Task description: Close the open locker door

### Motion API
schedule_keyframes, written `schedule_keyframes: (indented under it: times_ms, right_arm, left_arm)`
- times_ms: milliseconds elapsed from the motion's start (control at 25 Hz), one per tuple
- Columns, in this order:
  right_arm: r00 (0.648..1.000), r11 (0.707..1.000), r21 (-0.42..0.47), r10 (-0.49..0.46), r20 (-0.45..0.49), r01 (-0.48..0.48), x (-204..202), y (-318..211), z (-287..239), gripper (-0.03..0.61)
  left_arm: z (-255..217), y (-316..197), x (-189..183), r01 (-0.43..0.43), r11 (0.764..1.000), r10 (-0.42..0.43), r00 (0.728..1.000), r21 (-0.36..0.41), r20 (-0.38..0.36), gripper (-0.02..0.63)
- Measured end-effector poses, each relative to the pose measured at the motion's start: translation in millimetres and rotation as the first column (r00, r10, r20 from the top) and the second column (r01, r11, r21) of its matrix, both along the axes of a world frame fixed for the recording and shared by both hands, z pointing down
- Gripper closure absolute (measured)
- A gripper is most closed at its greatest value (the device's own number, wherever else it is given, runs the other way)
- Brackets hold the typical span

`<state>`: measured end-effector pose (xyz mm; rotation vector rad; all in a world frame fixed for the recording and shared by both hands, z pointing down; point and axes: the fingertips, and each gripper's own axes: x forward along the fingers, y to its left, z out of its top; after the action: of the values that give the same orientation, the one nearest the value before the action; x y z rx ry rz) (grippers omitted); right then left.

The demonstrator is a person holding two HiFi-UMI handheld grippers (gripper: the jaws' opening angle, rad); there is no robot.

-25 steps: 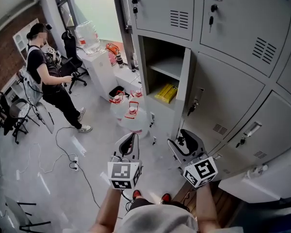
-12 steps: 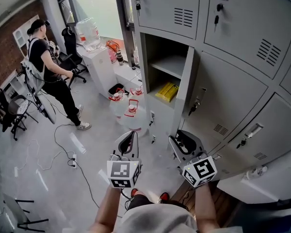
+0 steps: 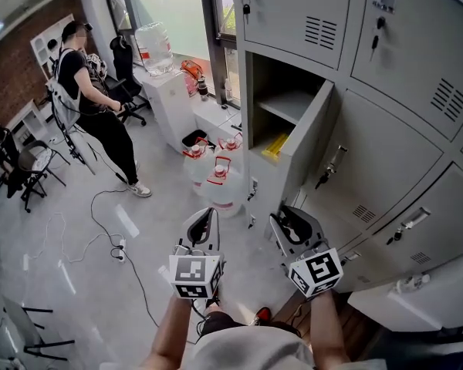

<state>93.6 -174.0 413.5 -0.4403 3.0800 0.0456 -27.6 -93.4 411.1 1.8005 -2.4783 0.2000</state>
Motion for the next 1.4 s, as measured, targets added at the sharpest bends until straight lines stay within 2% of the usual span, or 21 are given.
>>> schedule_keyframes:
  times_ms: [400,800,1120,1400]
  right_arm:
    - [1.0,1.0,0.018,0.02,-0.011,-0.019,-62,-3,-2,0.457]
    - [0.994,0.994,0.017,0.106,-0.02,-0.106,-126,-24,-3,0.466]
    - [0.974,0.974,0.017,0.226,-0.016,-0.225,-160,-50,-2,0.494]
    - [0.942,0.943,0.019,0.334,-0.03,-0.333,-181,-75,-1,0.508]
  left_arm:
    - [1,-14,-58,-0.035,0.999,0.035,0.999,-0.018,0.005,0.592]
    - [-3,-49,-129,-0.117,0.993,0.117,0.993,-0.019,-0.003,0.592]
    - [-4,-94,-162,-0.243,0.97,0.243,0.97,-0.01,-0.002,0.592]
    - [-7,-126,-181,-0.333,0.943,0.333,0.943,0.0,0.001,0.592]
